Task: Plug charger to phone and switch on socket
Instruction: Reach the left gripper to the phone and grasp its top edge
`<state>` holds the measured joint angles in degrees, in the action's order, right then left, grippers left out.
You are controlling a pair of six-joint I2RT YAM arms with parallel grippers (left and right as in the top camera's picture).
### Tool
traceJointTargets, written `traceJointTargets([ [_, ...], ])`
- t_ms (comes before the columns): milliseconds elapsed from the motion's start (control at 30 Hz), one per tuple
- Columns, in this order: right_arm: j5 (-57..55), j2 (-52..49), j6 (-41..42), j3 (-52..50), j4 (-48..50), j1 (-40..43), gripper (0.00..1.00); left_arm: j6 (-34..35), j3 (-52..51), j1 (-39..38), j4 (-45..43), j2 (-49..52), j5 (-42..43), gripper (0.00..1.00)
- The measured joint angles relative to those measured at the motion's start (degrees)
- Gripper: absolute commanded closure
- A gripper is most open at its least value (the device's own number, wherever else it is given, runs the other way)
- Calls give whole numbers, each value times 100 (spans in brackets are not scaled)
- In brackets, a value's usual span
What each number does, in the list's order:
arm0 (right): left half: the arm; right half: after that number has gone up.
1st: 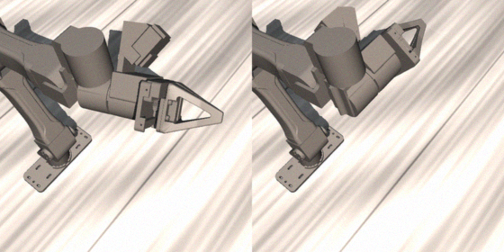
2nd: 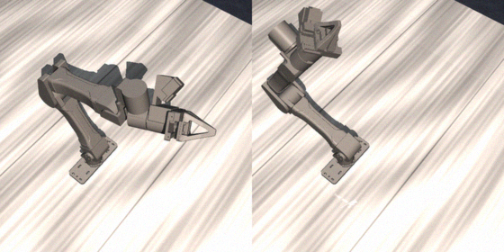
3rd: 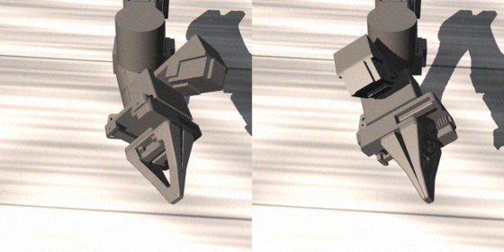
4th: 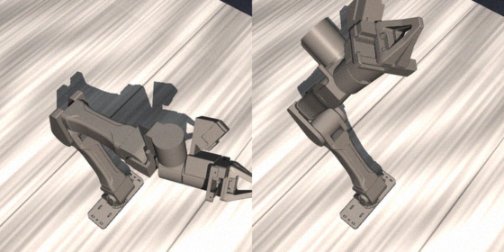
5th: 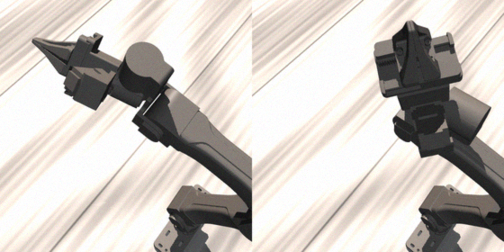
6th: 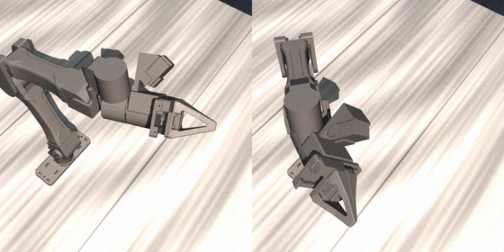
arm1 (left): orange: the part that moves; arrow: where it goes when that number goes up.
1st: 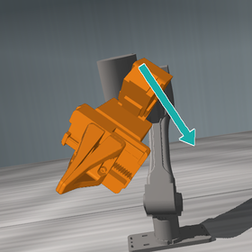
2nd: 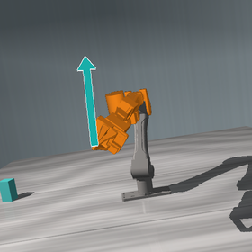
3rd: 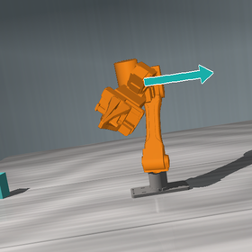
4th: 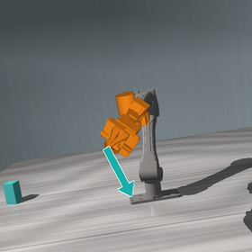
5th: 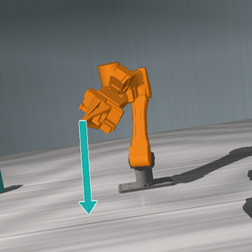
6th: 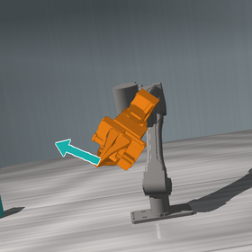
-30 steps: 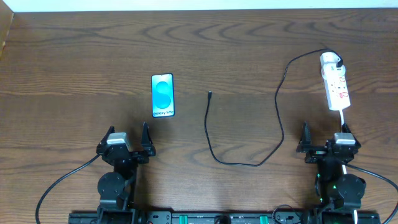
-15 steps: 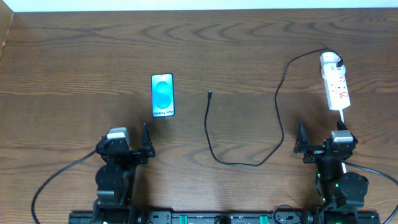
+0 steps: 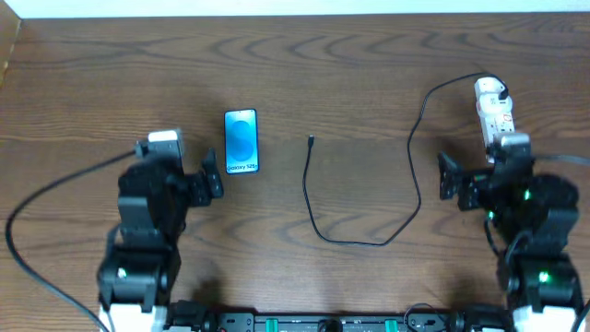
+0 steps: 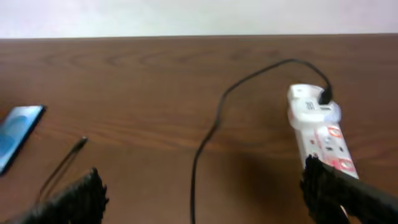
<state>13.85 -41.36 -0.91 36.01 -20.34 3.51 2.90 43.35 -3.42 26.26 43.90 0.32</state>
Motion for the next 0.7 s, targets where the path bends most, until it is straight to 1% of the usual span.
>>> traceJointTargets([
  [167,271,-1029,0,1217,-975,-2,1,0,1456,0,1108,1147,282,6],
  [200,323,-1281,0,1521,-1084,-11,1,2,1954,0,1416,1550,380,6],
  [233,343,-1451,-2,1749,-1364,-11,1,-2,2258,0,1628,1832,435,6],
  [267,376,-1707,2,2079,-1663,-15,1,0,2693,0,2039,2181,496,6],
  [433,468,-2715,0,3327,-2868,-15,1,0,4319,-63,3167,3724,625,6],
  [467,479,-2970,0,3639,-3250,-15,1,0,4500,-81,3335,3965,645,6],
  [500,490,-3117,2,3827,-3418,-15,1,0,4706,-83,3552,4210,673,6],
  [600,509,-3582,0,4328,-3794,-15,1,0,4894,-92,3517,4715,737,6],
  [700,507,-3910,-2,4457,-3606,-15,1,0,4894,-92,3517,5051,793,6],
])
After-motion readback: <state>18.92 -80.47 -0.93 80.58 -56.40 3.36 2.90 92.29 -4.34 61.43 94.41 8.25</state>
